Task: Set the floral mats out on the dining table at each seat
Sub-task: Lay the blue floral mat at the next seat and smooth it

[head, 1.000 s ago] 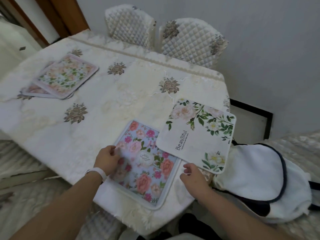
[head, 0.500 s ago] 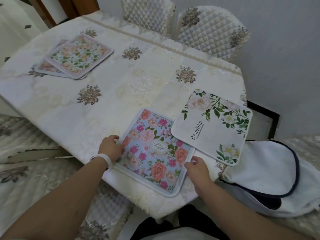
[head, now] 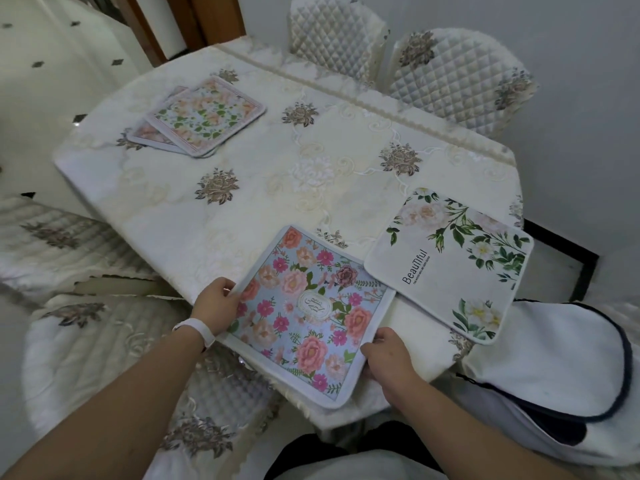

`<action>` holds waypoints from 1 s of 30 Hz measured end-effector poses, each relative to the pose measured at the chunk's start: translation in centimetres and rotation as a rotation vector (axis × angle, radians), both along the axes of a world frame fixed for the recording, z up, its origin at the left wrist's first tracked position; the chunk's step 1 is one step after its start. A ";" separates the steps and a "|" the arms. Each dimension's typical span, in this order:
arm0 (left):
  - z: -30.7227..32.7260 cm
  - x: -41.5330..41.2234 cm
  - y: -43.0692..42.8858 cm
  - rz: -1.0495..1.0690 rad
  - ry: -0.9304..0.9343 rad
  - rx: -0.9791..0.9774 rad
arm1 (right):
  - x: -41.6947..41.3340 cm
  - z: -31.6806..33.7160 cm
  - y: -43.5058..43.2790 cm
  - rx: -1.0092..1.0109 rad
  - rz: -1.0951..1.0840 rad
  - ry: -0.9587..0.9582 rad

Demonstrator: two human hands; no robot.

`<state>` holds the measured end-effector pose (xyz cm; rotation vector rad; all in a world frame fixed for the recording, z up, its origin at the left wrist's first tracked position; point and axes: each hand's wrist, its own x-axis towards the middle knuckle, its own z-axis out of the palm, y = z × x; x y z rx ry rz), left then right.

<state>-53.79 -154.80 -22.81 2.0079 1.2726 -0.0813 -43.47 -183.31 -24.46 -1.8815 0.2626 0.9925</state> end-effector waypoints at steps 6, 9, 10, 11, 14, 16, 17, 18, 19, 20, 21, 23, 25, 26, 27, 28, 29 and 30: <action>0.8 -3.8 -1.5 0.182 -0.053 -0.013 | 0.0 1.3 0.4 0.026 0.219 -0.063; 2.0 -5.1 -2.6 0.246 -0.069 -0.005 | 0.4 1.8 0.5 0.049 0.323 -0.095; 2.3 -5.4 -3.0 0.263 -0.066 0.007 | 0.5 1.9 0.5 0.050 0.357 -0.113; 2.7 -5.8 -3.4 0.287 -0.070 0.020 | 0.7 2.0 0.5 0.052 0.386 -0.130; 3.5 -6.8 -4.6 0.362 -0.091 0.049 | 1.5 2.1 0.8 0.079 0.434 -0.157; 4.1 -7.2 -5.3 0.387 -0.103 0.053 | 2.0 2.1 1.1 0.088 0.439 -0.158; 4.4 -7.3 -5.5 0.394 -0.107 0.056 | 2.1 2.2 1.1 0.092 0.431 -0.156; 4.6 -7.4 -5.7 0.400 -0.110 0.060 | 2.2 2.4 1.0 0.103 0.422 -0.151; 4.8 -7.4 -5.7 0.406 -0.116 0.060 | 2.2 2.4 1.0 0.115 0.416 -0.145; 5.0 -7.3 -5.8 0.413 -0.121 0.058 | 2.3 2.6 0.9 0.122 0.412 -0.142; 5.1 -7.2 -5.7 0.417 -0.125 0.052 | 2.3 2.7 0.9 0.128 0.403 -0.137; 5.0 -6.9 -5.2 0.412 -0.133 0.044 | 2.4 2.5 1.1 0.127 0.380 -0.137; 4.8 -6.7 -4.5 0.401 -0.148 0.029 | 2.5 2.3 1.5 0.124 0.354 -0.139; 4.6 -6.5 -4.0 0.390 -0.157 0.019 | 2.4 2.2 1.8 0.118 0.337 -0.138; 4.5 -6.4 -3.5 0.376 -0.158 0.003 | 2.3 2.0 2.1 0.113 0.314 -0.140; 4.2 -6.3 -2.8 0.361 -0.172 -0.013 | 2.1 1.9 2.4 0.107 0.294 -0.145; 4.1 -6.2 -2.1 0.349 -0.183 -0.034 | 1.9 1.8 2.9 0.103 0.273 -0.153; 3.8 -6.1 -1.3 0.334 -0.202 -0.051 | 1.7 1.7 3.4 0.092 0.254 -0.159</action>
